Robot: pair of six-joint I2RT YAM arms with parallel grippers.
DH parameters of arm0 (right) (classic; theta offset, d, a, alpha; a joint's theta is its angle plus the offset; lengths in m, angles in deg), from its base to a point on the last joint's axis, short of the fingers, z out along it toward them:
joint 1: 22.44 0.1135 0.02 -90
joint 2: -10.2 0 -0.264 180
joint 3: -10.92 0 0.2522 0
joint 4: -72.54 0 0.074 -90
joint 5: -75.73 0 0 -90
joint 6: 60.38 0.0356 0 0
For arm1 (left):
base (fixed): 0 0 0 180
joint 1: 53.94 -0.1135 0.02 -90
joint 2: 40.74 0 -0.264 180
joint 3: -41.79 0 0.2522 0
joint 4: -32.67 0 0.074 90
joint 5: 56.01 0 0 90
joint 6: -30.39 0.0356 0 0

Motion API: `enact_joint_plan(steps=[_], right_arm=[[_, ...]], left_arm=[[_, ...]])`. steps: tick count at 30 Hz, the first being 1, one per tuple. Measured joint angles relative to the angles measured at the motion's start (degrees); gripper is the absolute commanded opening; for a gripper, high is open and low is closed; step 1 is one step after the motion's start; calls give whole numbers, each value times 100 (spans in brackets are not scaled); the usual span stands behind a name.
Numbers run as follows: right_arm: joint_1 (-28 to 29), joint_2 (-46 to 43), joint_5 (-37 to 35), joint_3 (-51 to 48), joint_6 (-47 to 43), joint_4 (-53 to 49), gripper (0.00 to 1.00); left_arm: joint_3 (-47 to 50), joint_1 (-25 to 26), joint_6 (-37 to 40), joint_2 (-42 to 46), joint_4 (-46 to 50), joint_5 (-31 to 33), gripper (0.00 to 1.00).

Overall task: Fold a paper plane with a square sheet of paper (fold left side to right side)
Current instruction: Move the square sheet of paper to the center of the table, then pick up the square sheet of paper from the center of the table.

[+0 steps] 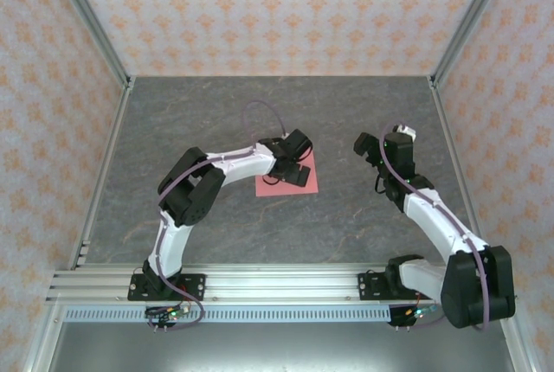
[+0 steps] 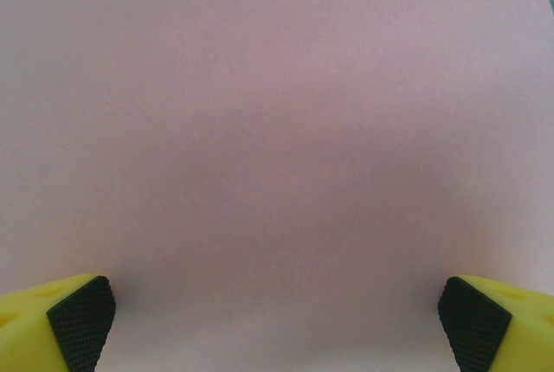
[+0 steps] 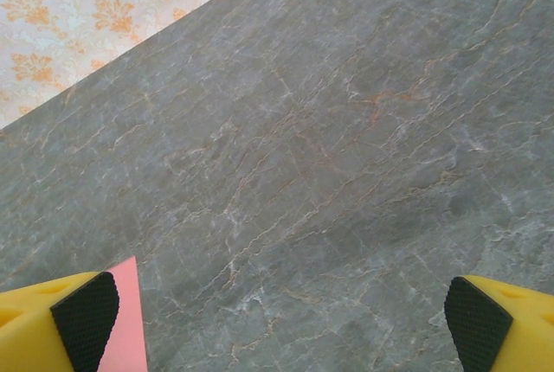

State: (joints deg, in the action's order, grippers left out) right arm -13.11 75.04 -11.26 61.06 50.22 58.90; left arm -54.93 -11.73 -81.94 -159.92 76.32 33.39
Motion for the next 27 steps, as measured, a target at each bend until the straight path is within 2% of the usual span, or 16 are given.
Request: enact_joint_plan(steps=[10,15,20,27], right_arm=[[326,1259,542,1049,127,-442,98],[848,2260,697,1816,236,-723,95],[1327,3294,756,2594,302,-1086,95],[1799,4321,739,3506,299,-1587,96]], left_arm=[[675,66,-70,1080,214,-87,100],[1182,-389,-634,1770,-136,-748,95],[1928,-960,-1266,1814,-688,-1545,86],[2079,-984,-1628,1676,-1040,-2090,83]])
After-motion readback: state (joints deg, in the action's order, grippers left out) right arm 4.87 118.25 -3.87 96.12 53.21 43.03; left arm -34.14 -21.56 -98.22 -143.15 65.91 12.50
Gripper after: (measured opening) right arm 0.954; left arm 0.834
